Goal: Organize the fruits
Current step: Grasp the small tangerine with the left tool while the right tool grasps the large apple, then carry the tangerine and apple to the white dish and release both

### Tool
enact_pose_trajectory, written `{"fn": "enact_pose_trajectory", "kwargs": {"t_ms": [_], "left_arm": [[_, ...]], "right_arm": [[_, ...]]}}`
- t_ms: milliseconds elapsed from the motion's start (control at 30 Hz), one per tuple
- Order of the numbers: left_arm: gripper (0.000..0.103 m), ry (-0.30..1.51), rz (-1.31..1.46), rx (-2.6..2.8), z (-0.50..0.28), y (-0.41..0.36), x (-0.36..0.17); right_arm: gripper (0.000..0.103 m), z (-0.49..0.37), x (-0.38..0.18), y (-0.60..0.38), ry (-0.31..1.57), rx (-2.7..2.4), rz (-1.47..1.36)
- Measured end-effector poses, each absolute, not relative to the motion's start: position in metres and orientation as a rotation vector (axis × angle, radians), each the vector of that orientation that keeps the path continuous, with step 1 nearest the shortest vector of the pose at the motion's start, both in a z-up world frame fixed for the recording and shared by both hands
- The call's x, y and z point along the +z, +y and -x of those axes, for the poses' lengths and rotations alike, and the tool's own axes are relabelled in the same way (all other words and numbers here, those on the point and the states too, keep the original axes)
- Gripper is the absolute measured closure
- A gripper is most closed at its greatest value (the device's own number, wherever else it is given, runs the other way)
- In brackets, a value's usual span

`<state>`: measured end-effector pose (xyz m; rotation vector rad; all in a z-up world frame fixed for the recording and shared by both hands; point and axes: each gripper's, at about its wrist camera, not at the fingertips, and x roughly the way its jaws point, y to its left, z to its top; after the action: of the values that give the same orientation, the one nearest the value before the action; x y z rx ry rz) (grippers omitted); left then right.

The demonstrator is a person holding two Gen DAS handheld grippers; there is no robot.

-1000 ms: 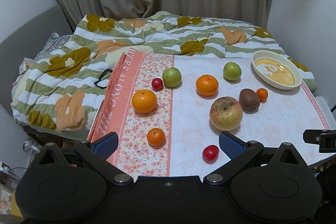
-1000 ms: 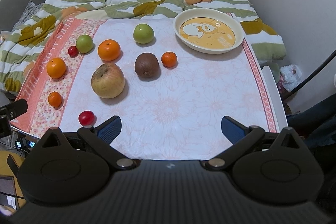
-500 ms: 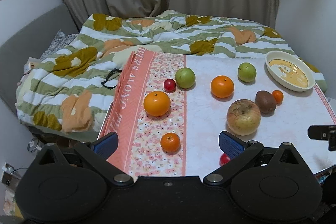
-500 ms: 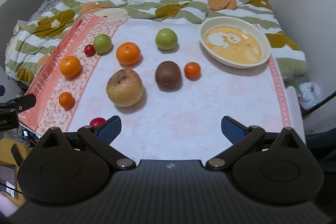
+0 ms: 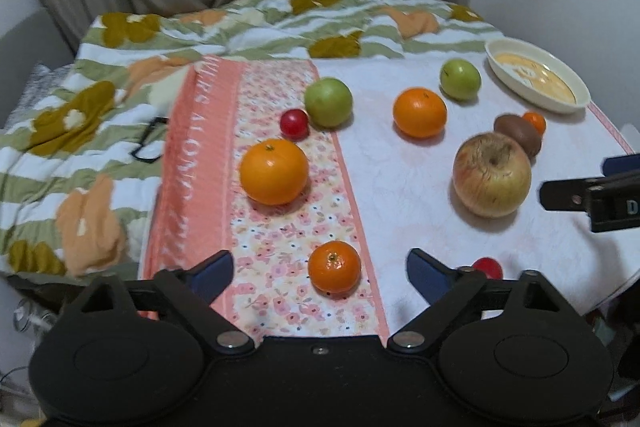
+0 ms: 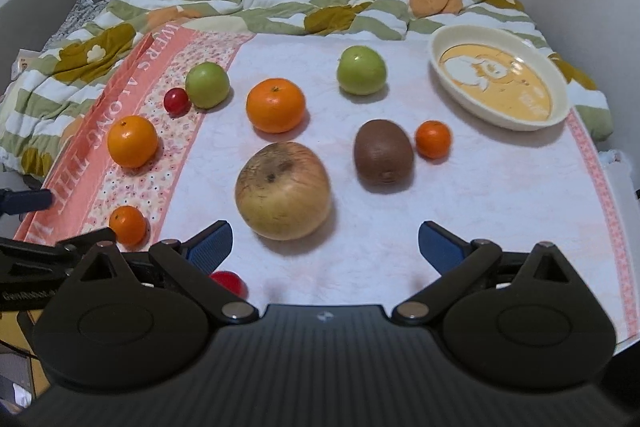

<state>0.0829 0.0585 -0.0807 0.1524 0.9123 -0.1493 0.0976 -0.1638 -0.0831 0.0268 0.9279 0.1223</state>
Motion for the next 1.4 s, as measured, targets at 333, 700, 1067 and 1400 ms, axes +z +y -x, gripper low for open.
{"fn": "enact_pose_trajectory", "kwargs": {"t_ms": [333,700,1067,1400], "left_arm": [[0.041,0.982,-0.158,-0.267,-0.103,0.061,-0.117],[0.062,0.974,-0.142,-0.312,-0.106,0.068,-0.121],[0.062,0.967,-0.137,-0.312,-0.105,0.069,-0.121],[0.062,0.946,-0.14,-0.249,-0.096,0.057,-0.11]], "right_arm": [[0.0,-0.118,-0.11,-0.143,0.945,0.08,-0.044],[0.0,-0.129,-0.118,-0.13,0.944,0.076,-0.03],[0.008,-0.143,-0.128,-0.12,0.953,0.104,0.007],[0.014,-0.141,-0.129,-0.133,0.946,0.171,-0.005]]}}
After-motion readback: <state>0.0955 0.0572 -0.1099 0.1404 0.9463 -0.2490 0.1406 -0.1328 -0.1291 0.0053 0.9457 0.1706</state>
